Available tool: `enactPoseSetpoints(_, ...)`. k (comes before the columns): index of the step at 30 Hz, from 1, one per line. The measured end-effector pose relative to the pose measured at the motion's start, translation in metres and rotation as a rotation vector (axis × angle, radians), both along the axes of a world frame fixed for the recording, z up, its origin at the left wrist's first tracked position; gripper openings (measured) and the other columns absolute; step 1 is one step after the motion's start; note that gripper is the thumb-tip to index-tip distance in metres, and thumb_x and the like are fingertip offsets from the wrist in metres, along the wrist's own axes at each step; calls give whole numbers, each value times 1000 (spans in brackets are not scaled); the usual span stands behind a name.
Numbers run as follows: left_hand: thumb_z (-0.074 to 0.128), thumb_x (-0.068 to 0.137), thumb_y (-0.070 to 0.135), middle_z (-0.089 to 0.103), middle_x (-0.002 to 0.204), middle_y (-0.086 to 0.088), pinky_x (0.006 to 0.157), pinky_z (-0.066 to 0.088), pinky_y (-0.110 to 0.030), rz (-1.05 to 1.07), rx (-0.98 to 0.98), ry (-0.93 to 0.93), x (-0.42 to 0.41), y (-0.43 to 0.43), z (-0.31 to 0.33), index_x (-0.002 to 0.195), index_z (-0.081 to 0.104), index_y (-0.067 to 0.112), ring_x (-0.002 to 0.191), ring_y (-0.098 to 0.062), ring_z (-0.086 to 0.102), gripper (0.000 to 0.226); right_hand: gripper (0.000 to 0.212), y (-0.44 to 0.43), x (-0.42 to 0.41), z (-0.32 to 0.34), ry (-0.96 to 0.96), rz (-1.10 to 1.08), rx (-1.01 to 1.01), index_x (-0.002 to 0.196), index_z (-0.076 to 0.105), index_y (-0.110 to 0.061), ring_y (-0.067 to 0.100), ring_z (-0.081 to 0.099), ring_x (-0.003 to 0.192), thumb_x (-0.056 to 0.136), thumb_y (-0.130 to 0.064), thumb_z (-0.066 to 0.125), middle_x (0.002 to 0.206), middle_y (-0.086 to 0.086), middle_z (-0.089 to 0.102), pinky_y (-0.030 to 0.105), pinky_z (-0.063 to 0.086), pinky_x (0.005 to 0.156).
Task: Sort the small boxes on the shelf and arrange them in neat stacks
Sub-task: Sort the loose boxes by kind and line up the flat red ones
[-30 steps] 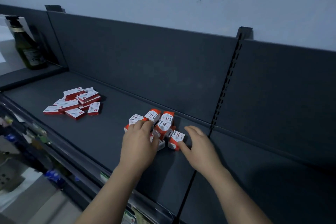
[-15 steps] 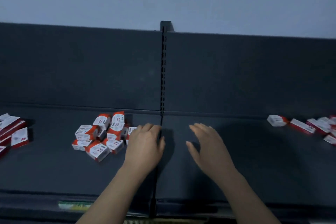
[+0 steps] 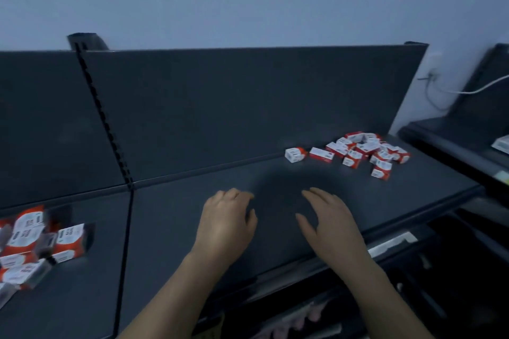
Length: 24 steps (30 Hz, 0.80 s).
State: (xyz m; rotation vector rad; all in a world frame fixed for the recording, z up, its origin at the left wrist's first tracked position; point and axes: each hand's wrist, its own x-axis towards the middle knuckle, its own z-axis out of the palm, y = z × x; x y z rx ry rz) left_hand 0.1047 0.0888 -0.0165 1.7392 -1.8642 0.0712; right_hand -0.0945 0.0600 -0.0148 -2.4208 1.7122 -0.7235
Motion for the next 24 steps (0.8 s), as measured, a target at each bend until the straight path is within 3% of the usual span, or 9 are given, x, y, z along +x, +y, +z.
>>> enactPoseSetpoints(12,46,93,34,57,126,8,98,35,-28,-124,83,10,-143,-100,-2,127,54,26,113,-16,50,36,50,-70,-148,4,54,-146,62,140,44,-16,17,36,133,94,-35,52,145,1,42,33,23,115)
enactPoseSetpoints(24,52,92,33,54,129,-1,98,42,-34,-241,238,-61,-195,-209,5,131,50,20,118,-19,49,41,51,-139,-197,-6,11,-221,123,139,44,-21,17,43,127,91,-33,57,142,-1,45,31,33,110)
